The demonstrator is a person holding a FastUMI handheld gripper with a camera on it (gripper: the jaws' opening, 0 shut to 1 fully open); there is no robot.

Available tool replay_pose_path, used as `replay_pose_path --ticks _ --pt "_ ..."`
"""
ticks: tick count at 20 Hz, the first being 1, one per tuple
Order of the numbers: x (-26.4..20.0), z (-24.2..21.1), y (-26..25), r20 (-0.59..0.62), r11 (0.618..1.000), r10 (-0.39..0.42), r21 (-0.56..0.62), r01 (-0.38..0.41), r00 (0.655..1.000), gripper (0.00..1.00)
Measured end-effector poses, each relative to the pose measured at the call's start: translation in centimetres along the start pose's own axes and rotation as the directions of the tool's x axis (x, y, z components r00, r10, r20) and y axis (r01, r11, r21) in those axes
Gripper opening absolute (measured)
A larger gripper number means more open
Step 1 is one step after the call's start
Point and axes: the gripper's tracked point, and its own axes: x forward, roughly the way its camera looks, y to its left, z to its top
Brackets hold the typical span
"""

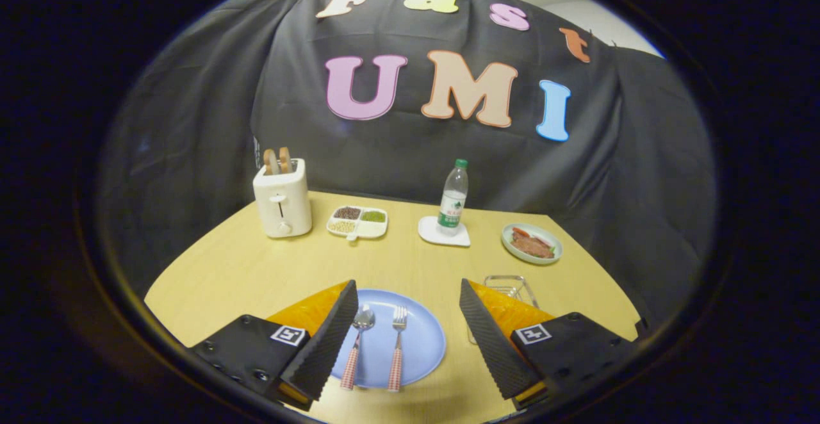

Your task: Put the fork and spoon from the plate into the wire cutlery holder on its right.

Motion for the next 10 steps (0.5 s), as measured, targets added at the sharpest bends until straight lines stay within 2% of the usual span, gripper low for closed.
replay_pose_path --ticks 6,10 --pt "1.6 -5.3 -1.3 -0.115 0.999 -0.037 0.005 0.037 0.993 0.96" --pt "3.0 -9.3 -1.2 -0.198 0.999 -0.031 0.024 0.036 0.980 0.92"
